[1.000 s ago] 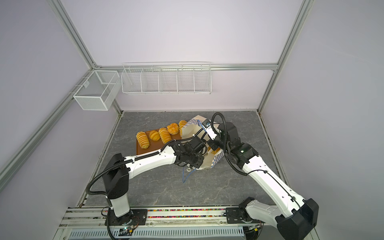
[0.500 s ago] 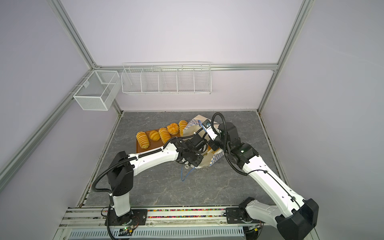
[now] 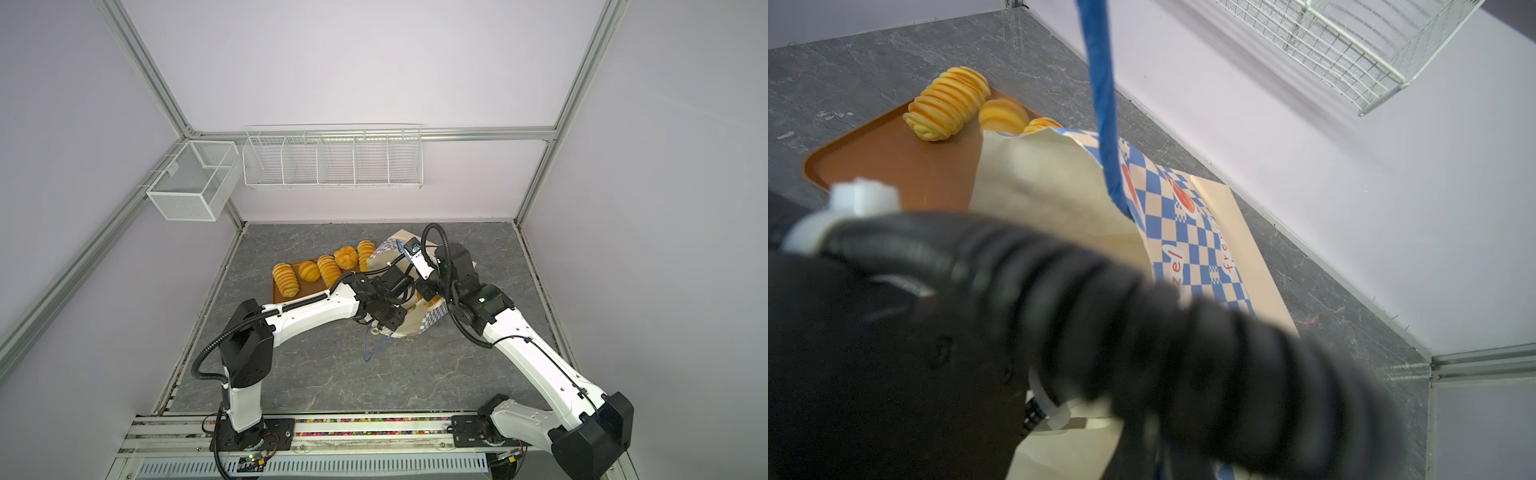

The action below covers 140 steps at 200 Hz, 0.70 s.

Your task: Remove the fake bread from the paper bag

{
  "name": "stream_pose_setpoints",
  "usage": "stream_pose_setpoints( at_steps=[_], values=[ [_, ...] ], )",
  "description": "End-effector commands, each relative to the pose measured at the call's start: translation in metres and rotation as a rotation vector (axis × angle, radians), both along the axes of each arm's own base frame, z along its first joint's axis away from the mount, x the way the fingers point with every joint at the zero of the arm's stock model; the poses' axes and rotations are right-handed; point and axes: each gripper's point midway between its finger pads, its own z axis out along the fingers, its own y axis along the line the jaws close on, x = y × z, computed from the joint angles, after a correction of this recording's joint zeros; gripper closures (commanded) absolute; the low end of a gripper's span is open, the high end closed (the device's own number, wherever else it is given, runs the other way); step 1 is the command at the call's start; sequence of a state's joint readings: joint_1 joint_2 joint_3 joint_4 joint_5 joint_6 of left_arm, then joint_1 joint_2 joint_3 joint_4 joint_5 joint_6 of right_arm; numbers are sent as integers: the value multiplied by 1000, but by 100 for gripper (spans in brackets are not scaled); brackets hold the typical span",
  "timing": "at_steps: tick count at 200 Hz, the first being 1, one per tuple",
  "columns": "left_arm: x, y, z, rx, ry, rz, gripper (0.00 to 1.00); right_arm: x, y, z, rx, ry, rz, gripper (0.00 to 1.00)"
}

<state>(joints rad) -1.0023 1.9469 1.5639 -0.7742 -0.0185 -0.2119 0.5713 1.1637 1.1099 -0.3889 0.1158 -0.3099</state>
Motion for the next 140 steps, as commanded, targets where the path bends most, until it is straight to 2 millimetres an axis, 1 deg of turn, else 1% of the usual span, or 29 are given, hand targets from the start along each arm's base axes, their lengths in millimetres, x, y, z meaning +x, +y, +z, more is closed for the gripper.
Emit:
stream_pose_setpoints(
  at_steps=[1, 21, 53, 73, 94, 102, 119, 140],
  values=[
    [6, 2, -16, 40, 16, -7, 55, -1, 9, 21, 58, -26, 22, 93],
    [5, 0, -21, 46, 34, -18, 55, 0, 10, 19, 60, -20, 26, 93],
    [-3, -3, -21, 25, 59, -63, 55, 1, 10, 19, 58, -20, 24, 93],
    [-7, 0, -20, 37, 70, -91, 59, 0, 10, 18, 57, -23, 23, 93],
    [-12, 2, -14, 33, 84, -103, 65, -1, 9, 15, 51, -23, 25, 93],
    [-15, 2, -9, 20, 89, -107, 66, -1, 8, 14, 49, -23, 25, 93],
    [-20, 4, -2, 1, 92, -115, 66, -4, 7, 12, 43, -20, 27, 93],
    [-22, 11, 6, 0, 73, -115, 63, -8, 6, 12, 42, -28, 37, 93]
  ],
)
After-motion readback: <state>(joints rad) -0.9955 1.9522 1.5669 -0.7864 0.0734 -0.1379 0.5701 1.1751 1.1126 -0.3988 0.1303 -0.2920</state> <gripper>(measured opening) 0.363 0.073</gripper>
